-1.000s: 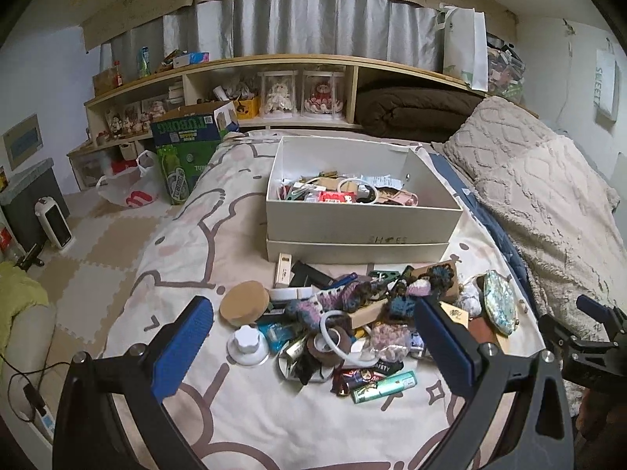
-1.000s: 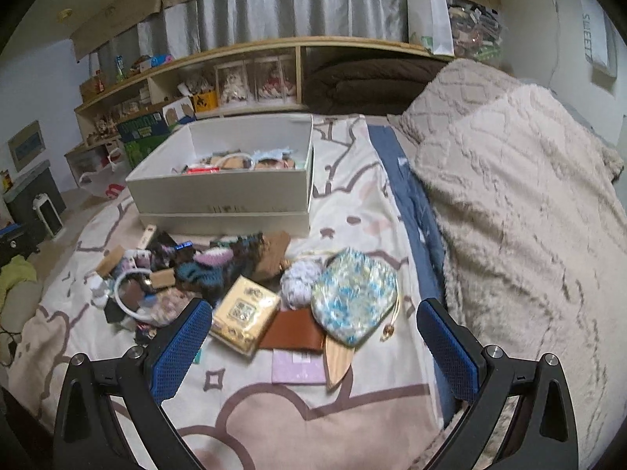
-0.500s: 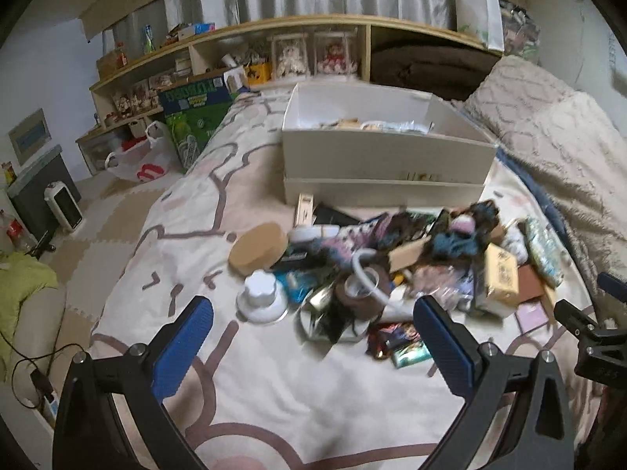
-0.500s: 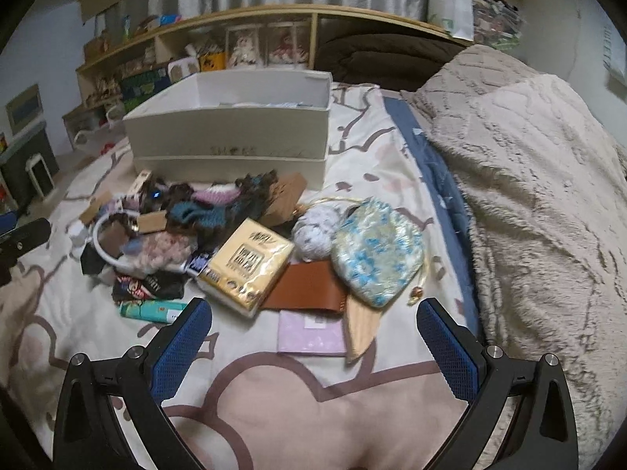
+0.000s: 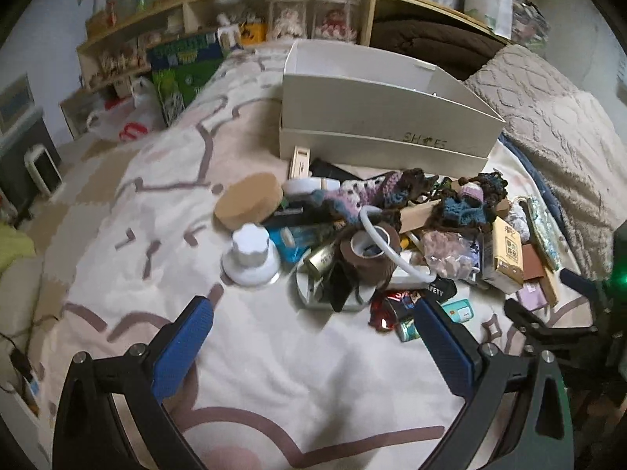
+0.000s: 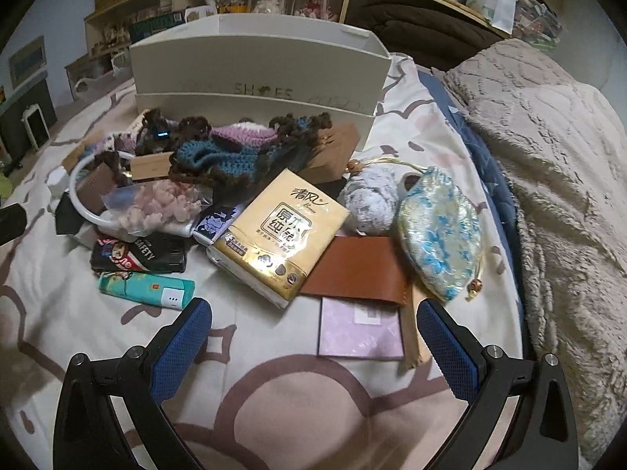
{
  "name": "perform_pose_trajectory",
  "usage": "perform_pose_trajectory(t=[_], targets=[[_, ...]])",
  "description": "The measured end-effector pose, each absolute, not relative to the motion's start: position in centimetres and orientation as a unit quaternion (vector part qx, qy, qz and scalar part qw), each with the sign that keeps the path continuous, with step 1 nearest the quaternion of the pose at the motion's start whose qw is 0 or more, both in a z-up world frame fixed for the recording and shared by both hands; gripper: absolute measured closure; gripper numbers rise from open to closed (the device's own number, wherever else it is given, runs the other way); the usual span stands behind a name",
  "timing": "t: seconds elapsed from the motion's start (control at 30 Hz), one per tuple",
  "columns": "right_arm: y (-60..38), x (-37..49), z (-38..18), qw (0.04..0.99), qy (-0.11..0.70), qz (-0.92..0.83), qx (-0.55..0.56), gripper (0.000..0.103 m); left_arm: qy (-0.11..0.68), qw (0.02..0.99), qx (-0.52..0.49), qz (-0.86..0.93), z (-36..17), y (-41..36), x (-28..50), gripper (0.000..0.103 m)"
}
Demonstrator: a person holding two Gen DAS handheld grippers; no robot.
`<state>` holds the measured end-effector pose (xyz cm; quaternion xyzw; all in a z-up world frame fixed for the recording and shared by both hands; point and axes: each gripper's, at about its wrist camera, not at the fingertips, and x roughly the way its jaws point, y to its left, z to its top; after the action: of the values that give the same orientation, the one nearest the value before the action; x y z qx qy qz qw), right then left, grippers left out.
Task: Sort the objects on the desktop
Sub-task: 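Move the left tool over the teal tube while the right tool moves over the tissue pack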
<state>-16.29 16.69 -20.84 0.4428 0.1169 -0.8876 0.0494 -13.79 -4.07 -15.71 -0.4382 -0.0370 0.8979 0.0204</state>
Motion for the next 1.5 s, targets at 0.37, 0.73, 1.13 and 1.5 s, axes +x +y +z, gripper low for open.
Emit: perform_pose_trajectory(t=[0.37, 0.73, 1.13, 1.5], targets=[[14.6, -17.6, -23.1, 0.057, 0.161, -0.876, 0.450, 0.000, -0.070, 0.017, -0.448, 0.891, -16.1, -5.5, -14.2, 0.000], [10.3, -15.8, -23.4, 0.113, 0.219, -0.876, 0.414, 0.000, -0.094, -0.003, -0.461, 0.882, -16.7, -6.9, -14.3, 0.000], [12.8, -14.8, -21.2, 0.189, 0.141, -0.865, 0.442, 0.000, -0.102, -0.010, -0.473, 0.875, -17.1, -7.4, -14.1, 0.000], [16.3, -20.9, -19.5, 0.210, 0.078, -0.882, 0.415, 0.000, -0.066, -0.001, -0.481, 0.874, -17.9, -6.1, -14.5, 0.000]])
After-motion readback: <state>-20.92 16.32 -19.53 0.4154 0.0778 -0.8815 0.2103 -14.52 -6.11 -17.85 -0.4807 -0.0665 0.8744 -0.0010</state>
